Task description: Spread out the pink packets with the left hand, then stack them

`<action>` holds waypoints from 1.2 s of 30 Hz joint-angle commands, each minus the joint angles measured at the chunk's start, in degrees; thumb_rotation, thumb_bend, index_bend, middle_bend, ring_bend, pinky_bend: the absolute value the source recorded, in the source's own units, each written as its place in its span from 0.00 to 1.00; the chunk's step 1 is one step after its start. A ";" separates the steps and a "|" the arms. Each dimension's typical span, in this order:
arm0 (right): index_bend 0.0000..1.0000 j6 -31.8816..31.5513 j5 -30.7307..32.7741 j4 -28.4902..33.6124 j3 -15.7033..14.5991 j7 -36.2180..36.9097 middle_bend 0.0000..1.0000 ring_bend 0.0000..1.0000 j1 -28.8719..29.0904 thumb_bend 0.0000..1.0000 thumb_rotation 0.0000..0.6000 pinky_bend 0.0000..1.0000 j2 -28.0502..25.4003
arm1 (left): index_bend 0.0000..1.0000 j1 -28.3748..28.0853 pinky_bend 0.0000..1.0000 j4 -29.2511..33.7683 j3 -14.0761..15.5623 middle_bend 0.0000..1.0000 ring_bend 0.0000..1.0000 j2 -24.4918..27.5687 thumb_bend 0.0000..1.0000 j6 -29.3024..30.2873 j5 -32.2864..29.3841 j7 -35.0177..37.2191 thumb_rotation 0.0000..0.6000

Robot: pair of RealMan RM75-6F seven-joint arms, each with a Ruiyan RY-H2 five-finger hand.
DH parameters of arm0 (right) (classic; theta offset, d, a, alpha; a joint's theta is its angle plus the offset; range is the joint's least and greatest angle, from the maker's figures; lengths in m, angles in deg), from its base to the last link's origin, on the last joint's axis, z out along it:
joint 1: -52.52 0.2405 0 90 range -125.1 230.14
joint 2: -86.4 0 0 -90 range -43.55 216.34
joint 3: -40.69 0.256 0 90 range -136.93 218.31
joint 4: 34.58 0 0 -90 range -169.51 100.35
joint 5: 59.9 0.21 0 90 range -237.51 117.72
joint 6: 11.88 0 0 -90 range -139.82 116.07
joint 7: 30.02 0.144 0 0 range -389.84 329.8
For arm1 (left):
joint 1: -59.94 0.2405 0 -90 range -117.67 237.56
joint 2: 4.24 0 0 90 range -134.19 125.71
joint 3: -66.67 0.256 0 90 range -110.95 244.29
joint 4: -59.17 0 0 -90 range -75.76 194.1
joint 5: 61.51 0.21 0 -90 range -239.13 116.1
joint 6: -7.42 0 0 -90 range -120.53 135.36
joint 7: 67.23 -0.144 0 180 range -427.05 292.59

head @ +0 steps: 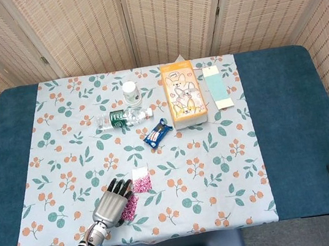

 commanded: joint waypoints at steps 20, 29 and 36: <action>0.00 -0.50 -0.19 0.12 0.06 0.26 0.00 0.00 -0.13 0.39 1.00 0.00 -0.03 | 0.33 -0.56 0.00 4.72 -4.53 0.00 0.00 4.00 0.26 0.35 -0.03 5.02 1.00; 0.00 -0.53 -0.04 -0.25 0.07 0.72 0.00 0.00 -0.26 0.39 1.00 0.00 -0.01 | 0.31 -3.92 0.00 5.78 -11.11 0.00 0.00 1.81 0.27 0.30 -8.78 4.76 1.00; 0.00 -0.43 0.27 -0.54 0.12 1.07 0.00 0.00 -0.39 0.38 1.00 0.00 -0.07 | 0.30 -8.00 0.00 3.39 -15.15 0.00 0.00 -2.18 0.27 0.77 -17.99 1.93 1.00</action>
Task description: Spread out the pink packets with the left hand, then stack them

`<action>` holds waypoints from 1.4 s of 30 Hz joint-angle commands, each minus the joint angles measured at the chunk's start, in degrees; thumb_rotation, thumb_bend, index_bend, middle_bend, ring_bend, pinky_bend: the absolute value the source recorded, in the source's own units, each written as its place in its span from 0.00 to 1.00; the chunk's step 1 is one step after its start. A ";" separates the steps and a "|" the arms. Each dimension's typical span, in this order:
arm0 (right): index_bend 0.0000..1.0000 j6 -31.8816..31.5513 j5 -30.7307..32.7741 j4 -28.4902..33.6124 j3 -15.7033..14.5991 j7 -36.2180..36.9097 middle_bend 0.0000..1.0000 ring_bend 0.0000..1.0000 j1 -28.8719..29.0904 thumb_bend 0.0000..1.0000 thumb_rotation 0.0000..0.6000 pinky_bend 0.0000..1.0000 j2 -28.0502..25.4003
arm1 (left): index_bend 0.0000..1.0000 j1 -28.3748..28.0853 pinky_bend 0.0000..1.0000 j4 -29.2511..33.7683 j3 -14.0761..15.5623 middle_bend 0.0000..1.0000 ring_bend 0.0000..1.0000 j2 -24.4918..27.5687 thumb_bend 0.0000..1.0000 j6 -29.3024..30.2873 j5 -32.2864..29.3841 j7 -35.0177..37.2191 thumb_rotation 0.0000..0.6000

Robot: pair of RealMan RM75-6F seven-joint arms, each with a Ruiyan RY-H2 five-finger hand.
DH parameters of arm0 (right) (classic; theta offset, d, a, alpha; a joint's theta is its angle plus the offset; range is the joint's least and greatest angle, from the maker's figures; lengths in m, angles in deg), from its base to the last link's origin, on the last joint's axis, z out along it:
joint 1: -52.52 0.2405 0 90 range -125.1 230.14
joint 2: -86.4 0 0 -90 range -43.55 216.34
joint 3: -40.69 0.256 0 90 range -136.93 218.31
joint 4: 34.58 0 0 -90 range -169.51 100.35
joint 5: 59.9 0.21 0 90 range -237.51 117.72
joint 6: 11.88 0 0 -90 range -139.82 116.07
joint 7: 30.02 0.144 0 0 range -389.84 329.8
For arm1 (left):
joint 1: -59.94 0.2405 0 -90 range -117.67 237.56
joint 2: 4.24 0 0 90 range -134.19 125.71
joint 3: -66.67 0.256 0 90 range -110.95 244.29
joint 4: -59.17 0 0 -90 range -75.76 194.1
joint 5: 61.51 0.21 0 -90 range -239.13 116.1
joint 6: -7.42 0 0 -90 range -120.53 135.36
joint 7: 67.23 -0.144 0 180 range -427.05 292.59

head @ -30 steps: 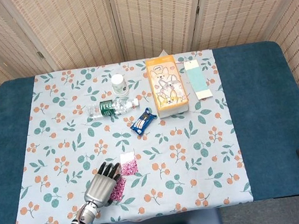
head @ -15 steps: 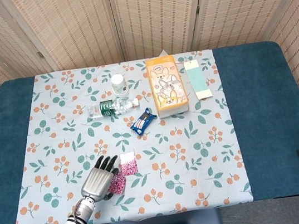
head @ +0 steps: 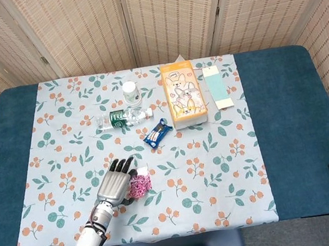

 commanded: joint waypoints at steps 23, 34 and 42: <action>0.00 0.91 0.62 -0.67 0.16 0.65 0.00 0.00 0.14 0.39 1.00 0.00 0.07 | 0.29 -8.48 0.00 -7.38 -3.30 0.00 0.00 -9.71 0.27 6.99 -16.00 -7.57 1.00; 0.00 0.84 0.75 -1.41 0.13 1.35 0.00 0.00 -0.10 0.38 1.00 0.00 0.34 | 0.26 -9.17 0.00 -8.29 -2.20 0.00 0.00 -10.84 0.27 8.41 -16.62 -9.23 1.00; 0.00 0.81 0.79 -1.60 0.17 1.50 0.00 0.00 -0.17 0.38 1.00 0.00 0.38 | 0.25 -9.52 0.00 -8.79 -1.81 0.00 0.00 -11.40 0.27 8.48 -16.92 -9.99 1.00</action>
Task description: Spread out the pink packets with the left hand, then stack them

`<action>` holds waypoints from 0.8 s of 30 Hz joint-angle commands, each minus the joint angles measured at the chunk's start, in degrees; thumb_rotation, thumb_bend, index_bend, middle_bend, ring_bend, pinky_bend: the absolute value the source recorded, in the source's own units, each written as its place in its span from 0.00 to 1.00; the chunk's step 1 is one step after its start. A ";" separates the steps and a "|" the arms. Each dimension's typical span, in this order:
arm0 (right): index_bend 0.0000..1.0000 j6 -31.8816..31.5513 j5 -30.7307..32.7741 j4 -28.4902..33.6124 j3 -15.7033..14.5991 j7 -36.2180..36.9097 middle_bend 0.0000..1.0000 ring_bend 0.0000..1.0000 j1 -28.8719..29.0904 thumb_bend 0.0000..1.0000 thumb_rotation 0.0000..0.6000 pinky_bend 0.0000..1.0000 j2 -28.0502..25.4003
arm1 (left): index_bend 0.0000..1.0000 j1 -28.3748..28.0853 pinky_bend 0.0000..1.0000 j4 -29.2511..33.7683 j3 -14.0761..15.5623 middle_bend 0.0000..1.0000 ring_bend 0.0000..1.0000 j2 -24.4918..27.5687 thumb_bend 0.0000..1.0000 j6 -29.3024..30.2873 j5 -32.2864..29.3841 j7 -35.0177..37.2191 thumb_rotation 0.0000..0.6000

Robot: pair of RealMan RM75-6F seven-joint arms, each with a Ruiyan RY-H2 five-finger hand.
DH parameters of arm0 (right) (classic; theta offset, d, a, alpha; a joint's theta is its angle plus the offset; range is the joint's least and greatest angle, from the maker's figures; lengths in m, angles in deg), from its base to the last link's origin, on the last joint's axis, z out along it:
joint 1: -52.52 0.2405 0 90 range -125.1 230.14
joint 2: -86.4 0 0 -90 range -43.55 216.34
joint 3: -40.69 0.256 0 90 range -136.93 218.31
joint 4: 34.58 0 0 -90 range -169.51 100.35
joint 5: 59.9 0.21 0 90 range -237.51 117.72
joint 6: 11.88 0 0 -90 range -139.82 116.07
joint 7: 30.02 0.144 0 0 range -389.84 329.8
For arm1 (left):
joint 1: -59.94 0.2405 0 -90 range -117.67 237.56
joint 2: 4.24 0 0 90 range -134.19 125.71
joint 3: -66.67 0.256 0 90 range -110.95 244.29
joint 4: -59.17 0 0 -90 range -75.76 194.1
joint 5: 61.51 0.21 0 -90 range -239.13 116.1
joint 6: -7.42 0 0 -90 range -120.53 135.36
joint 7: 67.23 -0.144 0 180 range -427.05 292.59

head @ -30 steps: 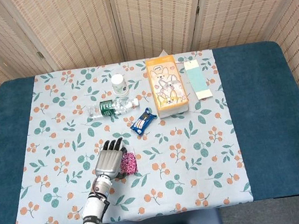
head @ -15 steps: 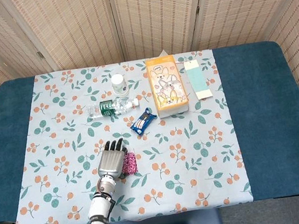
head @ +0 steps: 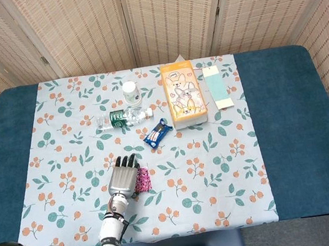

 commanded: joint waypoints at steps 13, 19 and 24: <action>0.00 0.11 0.29 -0.07 0.07 0.19 0.00 0.00 -0.16 0.38 1.00 0.00 -0.08 | 0.23 -0.75 0.00 -1.53 -0.14 0.00 0.00 -1.52 0.27 0.36 -0.61 -1.31 1.00; 0.00 0.32 0.25 -0.20 0.09 0.29 0.00 0.00 -0.04 0.38 1.00 0.00 0.00 | 0.22 -0.79 0.00 -1.59 -0.01 0.00 0.00 -1.59 0.27 0.41 -1.03 -1.79 1.00; 0.00 0.18 0.23 -0.21 0.11 0.40 0.00 0.00 -0.12 0.38 1.00 0.00 -0.06 | 0.20 -0.84 0.00 -1.53 -0.11 0.00 0.00 -1.54 0.27 0.33 -1.59 -2.11 1.00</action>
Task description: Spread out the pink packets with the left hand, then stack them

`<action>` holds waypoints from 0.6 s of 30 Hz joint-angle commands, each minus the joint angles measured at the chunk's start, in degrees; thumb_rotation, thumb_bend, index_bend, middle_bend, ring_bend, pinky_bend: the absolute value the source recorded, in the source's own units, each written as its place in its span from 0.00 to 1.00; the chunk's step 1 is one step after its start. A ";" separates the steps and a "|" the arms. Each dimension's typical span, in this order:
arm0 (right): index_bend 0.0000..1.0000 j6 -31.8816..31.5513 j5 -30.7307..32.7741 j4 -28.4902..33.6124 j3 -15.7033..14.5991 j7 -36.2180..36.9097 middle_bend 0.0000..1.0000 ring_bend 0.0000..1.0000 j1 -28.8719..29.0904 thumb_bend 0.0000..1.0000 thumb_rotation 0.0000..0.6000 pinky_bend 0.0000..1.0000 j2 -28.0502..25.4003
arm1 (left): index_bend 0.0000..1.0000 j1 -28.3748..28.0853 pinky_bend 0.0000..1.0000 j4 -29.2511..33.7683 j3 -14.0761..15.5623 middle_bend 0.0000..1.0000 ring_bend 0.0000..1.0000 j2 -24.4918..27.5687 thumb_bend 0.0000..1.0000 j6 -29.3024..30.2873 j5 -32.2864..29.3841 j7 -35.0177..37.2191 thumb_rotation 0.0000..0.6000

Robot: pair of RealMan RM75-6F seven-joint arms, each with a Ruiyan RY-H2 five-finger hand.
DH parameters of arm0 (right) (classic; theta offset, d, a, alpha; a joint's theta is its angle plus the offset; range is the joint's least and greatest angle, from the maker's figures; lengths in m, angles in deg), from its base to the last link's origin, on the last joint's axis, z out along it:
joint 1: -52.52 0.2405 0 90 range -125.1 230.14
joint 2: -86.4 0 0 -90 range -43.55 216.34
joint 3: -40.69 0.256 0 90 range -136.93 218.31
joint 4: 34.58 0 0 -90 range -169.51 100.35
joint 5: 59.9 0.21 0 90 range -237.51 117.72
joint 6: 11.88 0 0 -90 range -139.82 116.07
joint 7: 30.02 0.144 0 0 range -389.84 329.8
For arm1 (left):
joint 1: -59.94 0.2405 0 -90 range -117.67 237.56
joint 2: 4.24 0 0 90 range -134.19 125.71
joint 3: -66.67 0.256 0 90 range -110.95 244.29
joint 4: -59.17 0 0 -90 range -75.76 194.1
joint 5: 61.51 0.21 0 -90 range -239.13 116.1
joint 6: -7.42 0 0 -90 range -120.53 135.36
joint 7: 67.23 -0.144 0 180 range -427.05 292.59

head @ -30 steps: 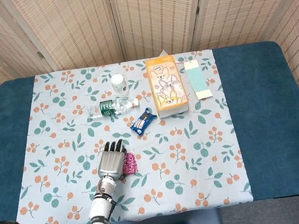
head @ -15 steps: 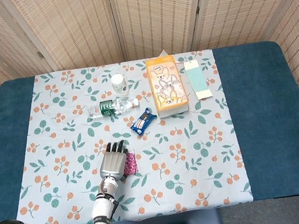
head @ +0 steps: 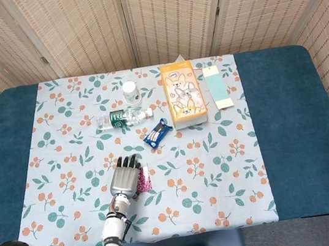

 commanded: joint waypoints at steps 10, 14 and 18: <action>0.00 -0.38 -0.21 0.53 0.03 -0.22 0.00 0.00 -0.13 0.39 1.00 0.00 -0.34 | 0.16 1.35 0.00 4.09 -0.10 0.00 0.00 3.18 0.27 0.77 2.81 2.76 1.00; 0.00 -0.56 -0.50 1.22 -0.04 -0.17 0.00 0.00 -0.16 0.38 1.00 0.00 -0.91 | 0.16 3.70 0.00 7.69 -0.27 0.00 0.00 7.66 0.27 1.12 7.32 8.00 1.00; 0.00 -0.50 -1.13 2.26 -0.21 0.26 0.00 0.00 0.00 0.38 1.00 0.00 -1.84 | 0.17 7.17 0.00 10.59 0.70 0.00 0.00 13.77 0.27 2.38 15.37 14.74 1.00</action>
